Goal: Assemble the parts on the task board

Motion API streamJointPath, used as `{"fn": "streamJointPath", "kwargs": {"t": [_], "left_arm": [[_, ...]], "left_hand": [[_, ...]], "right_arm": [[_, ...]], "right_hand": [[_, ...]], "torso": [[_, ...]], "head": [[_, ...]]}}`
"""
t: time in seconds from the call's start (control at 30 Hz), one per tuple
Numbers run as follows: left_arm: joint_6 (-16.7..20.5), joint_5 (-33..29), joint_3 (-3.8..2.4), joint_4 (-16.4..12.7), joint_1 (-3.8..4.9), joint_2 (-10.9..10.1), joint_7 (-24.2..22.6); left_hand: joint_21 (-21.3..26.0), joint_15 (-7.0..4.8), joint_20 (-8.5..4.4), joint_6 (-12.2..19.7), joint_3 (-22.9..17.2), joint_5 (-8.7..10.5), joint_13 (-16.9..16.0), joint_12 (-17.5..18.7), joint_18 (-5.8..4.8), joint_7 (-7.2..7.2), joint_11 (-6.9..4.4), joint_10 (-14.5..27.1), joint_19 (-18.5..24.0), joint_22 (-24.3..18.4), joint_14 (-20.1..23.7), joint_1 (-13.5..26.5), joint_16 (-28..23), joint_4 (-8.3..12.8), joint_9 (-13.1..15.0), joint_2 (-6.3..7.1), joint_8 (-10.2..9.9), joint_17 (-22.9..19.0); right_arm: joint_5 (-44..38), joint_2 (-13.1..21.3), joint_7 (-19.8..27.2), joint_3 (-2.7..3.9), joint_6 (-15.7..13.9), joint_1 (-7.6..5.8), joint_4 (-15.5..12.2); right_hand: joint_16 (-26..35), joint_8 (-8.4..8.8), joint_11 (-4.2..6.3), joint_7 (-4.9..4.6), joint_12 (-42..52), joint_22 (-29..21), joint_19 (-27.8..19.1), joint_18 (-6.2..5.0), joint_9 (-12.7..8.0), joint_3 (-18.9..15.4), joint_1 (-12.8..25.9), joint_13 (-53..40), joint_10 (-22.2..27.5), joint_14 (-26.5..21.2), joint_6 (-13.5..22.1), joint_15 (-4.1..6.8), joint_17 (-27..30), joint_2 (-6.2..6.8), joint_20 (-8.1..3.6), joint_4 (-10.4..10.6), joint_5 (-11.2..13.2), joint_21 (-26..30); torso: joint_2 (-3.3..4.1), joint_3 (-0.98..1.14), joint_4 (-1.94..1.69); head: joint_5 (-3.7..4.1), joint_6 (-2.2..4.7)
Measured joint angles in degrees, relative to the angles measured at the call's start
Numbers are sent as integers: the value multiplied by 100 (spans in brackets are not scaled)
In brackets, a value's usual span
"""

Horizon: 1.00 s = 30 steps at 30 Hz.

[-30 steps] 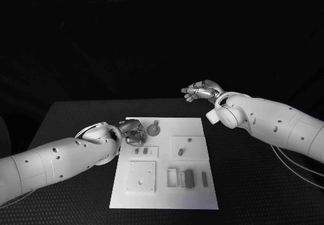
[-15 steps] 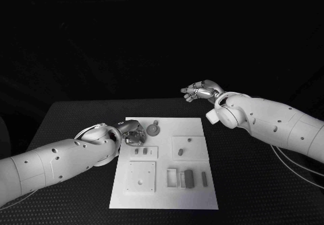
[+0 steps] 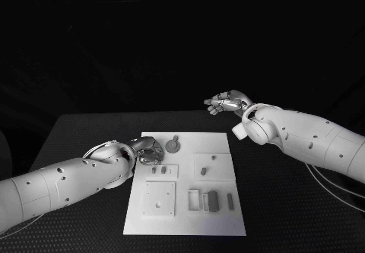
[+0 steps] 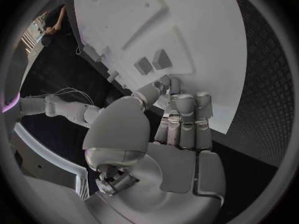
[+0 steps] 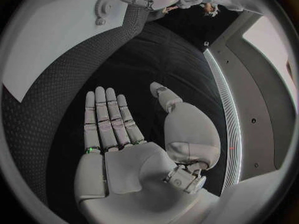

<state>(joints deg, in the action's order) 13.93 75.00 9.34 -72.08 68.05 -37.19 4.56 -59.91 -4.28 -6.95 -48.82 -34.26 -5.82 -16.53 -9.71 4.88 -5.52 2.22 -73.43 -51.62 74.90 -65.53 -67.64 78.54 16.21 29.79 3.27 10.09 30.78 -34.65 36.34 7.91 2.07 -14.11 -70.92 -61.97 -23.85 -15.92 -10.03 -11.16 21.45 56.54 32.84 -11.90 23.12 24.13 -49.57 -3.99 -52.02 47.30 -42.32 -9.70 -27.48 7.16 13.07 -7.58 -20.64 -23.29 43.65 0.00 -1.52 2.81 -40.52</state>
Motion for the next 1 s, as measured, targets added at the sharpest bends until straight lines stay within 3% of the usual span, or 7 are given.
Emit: {"fn": "streamJointPath", "kwargs": {"t": [0.1, 0.47, 0.6, 0.7, 0.77, 0.83, 1.0], "left_arm": [[-2, -12, -1, 18, 1, -7, 21], [17, -39, -23, 147, 12, -44, 50], [90, -107, -44, 313, 24, -81, 33], [194, -300, -89, 496, 25, -112, 16], [261, -655, -141, 685, 30, -121, 10], [313, -1121, -144, 818, 60, -132, 10], [411, -2993, -192, 1060, 214, -189, -52]], "left_hand": [[-20, 0, 0, 125, 63, 32, -9, 0, 0, 42, -1, -1, 0, 0, 0, 17, 0, 18, -25, 104, -45, -18], [-20, -1, 1, 306, 96, 32, -27, 7, -1, 82, -9, -8, 0, 4, 0, -5, 22, 16, -54, 126, -105, -43], [-6, 22, 0, 44, 46, -1, -35, 90, -2, -120, 9, 49, 1, 4, -17, -53, 22, -28, 24, 78, 88, -72], [69, 101, 19, -134, -72, -11, -8, 175, -3, -217, 26, 114, 66, 3, 62, -74, -29, -56, 61, 57, 231, -125], [86, 127, 21, -165, -91, 11, 47, 219, -73, -247, 107, 212, 68, 3, 88, -74, -85, -75, 83, 57, 283, -161], [159, 142, 29, -165, -102, 95, 19, 196, -70, -246, 125, 236, 120, 3, 190, 6, -227, -123, 83, 69, 284, -237], [429, 166, 84, -193, -46, 201, -21, 195, -34, -298, 137, 258, 357, -82, 438, 251, -671, -241, 113, 133, 395, -470]], "right_arm": [[0, 4, 0, 0, 0, 0, 0], [0, 23, 0, 0, 0, 2, -1], [-28, 70, -5, 0, 10, 13, -10], [-132, 117, -15, -1, 39, 21, -27], [-305, 192, -25, -5, 71, 22, -78], [-524, 279, -36, -11, 113, 23, -109], [-1254, 439, -105, -25, 300, 69, -163]], "right_hand": [[0, 0, 0, 0, 0, 0, 0, -5, -6, -16, 0, 0, 0, 0, 0, 0, 0, 0, 0, -16, 0, 22], [0, 0, 0, 0, 0, 1, 0, -60, -5, -16, 0, 0, 0, 0, 0, 0, 0, 0, 0, -16, 0, 22], [0, -31, 0, 0, 0, 28, 0, -60, -15, -19, -197, 0, 0, 0, 0, 0, 0, -68, 0, -127, 85, 23], [0, -33, 11, 0, 0, 43, 0, -59, -28, 72, -475, 0, -53, 0, 0, 0, 0, -126, 0, -347, 212, 22], [0, -59, 10, 0, 0, 50, 26, -59, -34, 186, -663, 0, -53, 0, 0, 0, -1, -151, 26, -488, 306, 22], [0, -70, 11, 0, 0, 55, 68, -102, -41, 291, -788, 0, -93, 39, -36, 24, -1, -154, 63, -593, 383, 22], [-116, -172, 73, -19, 6, 81, 360, -233, -49, 719, -1071, -1, -249, 318, -229, 111, -34, -40, 79, -602, 749, -43]], "torso": [[0, 0, 0], [-1, 2, 1], [-2, 2, 1], [-3, 3, 1], [-4, 2, 1], [-5, 2, 1], [-9, 3, -5]], "head": [[-3, 1], [-1, 23], [-10, 48], [-16, 74], [-19, 103], [-21, 126], [-7, 168]]}}
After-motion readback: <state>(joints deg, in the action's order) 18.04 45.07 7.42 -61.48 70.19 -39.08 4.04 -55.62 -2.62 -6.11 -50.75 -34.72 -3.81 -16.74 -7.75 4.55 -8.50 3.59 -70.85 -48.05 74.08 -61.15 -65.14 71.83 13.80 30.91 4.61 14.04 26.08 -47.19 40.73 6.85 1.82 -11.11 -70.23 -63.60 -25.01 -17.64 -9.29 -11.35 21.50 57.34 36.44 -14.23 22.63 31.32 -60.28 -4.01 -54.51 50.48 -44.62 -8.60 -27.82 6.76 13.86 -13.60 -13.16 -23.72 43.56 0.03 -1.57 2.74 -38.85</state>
